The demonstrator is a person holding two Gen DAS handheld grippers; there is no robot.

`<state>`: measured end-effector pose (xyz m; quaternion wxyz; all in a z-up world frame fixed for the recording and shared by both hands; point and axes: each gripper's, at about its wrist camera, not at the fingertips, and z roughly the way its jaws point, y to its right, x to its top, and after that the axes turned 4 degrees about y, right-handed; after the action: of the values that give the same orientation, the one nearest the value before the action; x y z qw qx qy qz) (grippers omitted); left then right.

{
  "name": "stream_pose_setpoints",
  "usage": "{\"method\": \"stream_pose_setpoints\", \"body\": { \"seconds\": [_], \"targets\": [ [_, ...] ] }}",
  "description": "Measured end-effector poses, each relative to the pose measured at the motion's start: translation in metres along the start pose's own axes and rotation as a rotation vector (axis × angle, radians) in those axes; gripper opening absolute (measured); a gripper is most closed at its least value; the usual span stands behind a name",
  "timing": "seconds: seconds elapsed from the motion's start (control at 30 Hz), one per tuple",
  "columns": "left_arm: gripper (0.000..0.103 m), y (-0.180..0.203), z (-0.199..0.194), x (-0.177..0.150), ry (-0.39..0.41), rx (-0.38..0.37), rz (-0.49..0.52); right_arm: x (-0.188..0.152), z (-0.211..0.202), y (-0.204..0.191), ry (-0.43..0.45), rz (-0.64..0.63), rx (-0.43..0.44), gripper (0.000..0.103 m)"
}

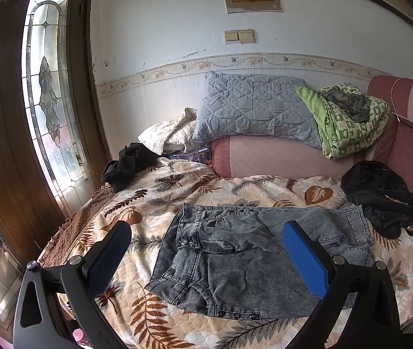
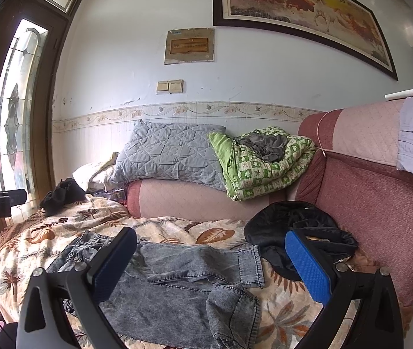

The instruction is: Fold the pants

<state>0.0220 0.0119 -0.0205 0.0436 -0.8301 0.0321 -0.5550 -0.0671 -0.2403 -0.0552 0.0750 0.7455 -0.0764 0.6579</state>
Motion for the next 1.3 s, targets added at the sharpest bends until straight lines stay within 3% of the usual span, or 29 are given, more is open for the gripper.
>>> {"method": "stream_pose_setpoints", "body": {
  "seconds": [0.57,0.83,1.07,1.3],
  "targets": [
    [0.103,0.005,0.028,-0.006,-0.044,-0.001,0.009,-0.015,0.024,-0.006,-0.042,-0.002,0.000,0.103],
    [0.103,0.010,0.060,-0.018,-0.094,0.004,0.026,-0.029,0.049,-0.001,-0.099,0.004,-0.008,0.103],
    [0.103,0.005,0.130,-0.042,-0.224,0.014,0.074,-0.058,0.111,0.032,-0.244,0.008,-0.039,0.103],
    [0.103,-0.024,0.232,-0.045,-0.361,0.048,0.093,-0.077,0.215,0.095,-0.419,0.153,-0.009,0.103]
  ]
}}
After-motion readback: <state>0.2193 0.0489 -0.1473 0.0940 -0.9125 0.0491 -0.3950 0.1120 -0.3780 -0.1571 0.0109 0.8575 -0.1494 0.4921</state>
